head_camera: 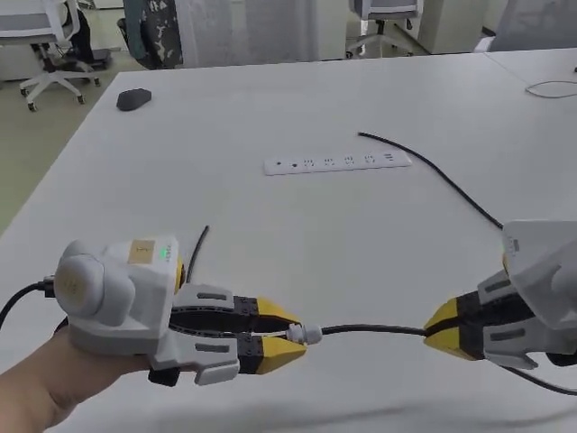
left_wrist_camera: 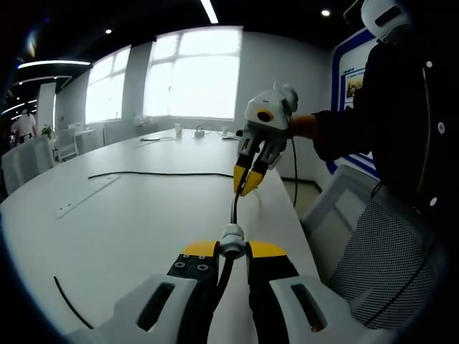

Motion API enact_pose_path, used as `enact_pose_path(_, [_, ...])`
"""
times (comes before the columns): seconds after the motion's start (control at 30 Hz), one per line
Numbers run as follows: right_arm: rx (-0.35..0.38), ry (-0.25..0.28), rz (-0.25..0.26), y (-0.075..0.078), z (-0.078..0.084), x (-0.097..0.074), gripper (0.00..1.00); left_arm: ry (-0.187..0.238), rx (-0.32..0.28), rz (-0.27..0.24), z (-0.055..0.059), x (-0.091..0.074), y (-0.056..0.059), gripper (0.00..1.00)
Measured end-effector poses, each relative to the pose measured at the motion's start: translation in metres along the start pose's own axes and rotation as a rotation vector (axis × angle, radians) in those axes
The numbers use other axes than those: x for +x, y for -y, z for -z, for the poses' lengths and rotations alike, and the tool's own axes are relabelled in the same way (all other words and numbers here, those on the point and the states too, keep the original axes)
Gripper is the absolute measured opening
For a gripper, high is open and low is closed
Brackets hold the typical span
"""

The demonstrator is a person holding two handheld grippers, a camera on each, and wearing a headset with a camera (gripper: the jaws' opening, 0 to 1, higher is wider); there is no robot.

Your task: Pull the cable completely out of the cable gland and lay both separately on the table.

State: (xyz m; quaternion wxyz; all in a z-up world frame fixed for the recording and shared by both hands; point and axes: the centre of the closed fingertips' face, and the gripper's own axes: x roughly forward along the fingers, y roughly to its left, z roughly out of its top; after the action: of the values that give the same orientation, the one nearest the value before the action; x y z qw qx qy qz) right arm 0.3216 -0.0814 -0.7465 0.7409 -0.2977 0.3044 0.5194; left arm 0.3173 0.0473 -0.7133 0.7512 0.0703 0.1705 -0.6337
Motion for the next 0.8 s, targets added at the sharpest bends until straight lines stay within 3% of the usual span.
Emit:
enact_pose_path(0.13, [0.034, 0.000, 0.016, 0.005, 0.017, -0.007, 0.00, -0.003, -0.012, -0.005, 0.003, -0.005, 0.000, 0.15])
enact_pose_path(0.37, [0.089, -0.063, 0.041, 0.012, 0.046, -0.014, 0.00, -0.008, -0.015, -0.014, 0.003, -0.008, 0.000, 0.15])
enact_pose_path(0.53, [0.107, -0.085, 0.057, 0.014, 0.058, -0.016, 0.00, -0.015, -0.017, -0.020, 0.006, -0.010, -0.001, 0.15])
enact_pose_path(0.67, [0.096, -0.144, 0.076, 0.019, 0.075, -0.016, 0.00, -0.011, -0.020, -0.033, 0.005, -0.013, -0.003, 0.15])
enact_pose_path(0.8, [0.130, -0.153, 0.077, 0.019, 0.080, -0.017, 0.00, -0.010, -0.021, -0.045, 0.005, -0.017, -0.006, 0.15])
